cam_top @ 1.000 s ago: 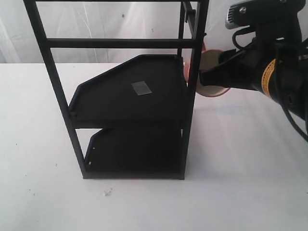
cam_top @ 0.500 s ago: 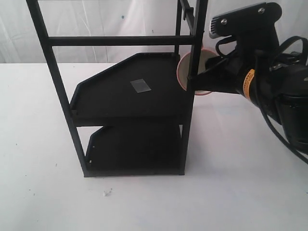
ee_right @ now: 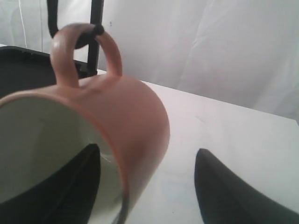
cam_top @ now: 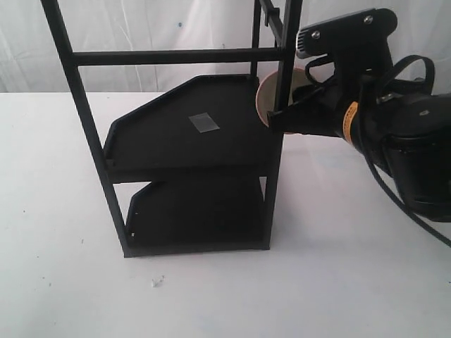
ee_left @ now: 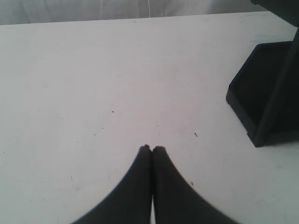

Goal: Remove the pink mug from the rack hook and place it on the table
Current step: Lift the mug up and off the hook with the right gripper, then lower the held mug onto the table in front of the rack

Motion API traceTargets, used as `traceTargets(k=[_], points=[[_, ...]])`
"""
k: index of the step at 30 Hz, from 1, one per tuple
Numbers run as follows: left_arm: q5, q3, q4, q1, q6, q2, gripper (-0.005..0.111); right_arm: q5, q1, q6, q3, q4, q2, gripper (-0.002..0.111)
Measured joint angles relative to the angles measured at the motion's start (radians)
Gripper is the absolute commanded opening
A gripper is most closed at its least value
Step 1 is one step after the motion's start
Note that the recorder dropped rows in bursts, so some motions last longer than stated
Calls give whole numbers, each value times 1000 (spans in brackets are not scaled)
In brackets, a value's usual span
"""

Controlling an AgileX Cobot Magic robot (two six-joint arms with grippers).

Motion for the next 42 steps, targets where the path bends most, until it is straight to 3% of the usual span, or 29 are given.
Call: traceTargets(k=[4, 6, 12, 15, 35, 39, 42], points=[[0, 0, 0, 0, 0, 0, 0, 12, 0, 1, 0, 0, 4, 55], [0, 0, 0, 0, 0, 0, 0, 12, 0, 1, 0, 0, 4, 49], [0, 0, 0, 0, 0, 0, 0, 12, 0, 1, 0, 0, 4, 13], [0, 0, 0, 0, 0, 0, 0, 14, 0, 1, 0, 0, 4, 1], [0, 0, 0, 0, 0, 0, 0, 120, 0, -39, 0, 8, -102, 0], [0, 0, 0, 0, 0, 0, 0, 154, 0, -176, -1, 106, -138, 0], [0, 0, 0, 0, 0, 0, 0, 165, 0, -406, -1, 263, -166, 0]])
